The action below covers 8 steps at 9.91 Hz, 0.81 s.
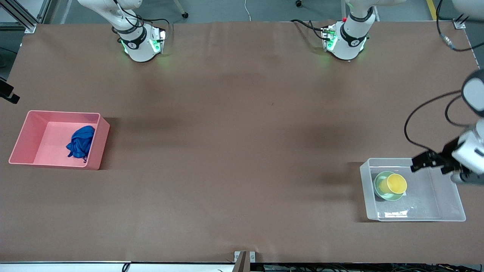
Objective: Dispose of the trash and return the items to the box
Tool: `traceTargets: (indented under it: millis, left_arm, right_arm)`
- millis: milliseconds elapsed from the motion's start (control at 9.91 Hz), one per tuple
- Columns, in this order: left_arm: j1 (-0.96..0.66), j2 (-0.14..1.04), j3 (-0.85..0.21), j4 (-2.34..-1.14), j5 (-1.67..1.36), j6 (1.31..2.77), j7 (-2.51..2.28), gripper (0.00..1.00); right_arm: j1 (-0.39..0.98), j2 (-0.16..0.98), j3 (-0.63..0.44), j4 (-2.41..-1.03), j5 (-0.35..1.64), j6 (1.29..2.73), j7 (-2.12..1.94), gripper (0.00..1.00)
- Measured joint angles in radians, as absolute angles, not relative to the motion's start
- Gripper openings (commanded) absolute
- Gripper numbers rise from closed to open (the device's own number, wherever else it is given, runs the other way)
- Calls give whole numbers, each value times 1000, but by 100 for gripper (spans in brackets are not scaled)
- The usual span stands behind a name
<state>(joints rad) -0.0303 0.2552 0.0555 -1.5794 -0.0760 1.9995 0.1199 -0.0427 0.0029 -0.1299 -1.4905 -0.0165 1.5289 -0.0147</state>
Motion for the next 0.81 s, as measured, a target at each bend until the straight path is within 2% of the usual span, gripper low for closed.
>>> traceTargets:
  millis: [202, 303, 505, 807]
  left_arm:
    - [-31, 97, 13, -1654, -67, 1888, 46, 100]
    - [-31, 47, 0, -1648, -66, 1815, 14, 100]
    - [-31, 8, -13, -1590, -55, 1731, -29, 100]
    - [-29, 13, -11, -1451, -44, 1599, -36, 100]
  right_arm:
    - [-43, 4, -130, -1491, -17, 1525, -16, 100]
    - [-43, 4, -130, -1491, -17, 1524, -16, 100]
    - [-43, 4, -131, -1491, -17, 1523, -17, 100]
    - [-43, 4, -131, -1491, -17, 1523, -19, 100]
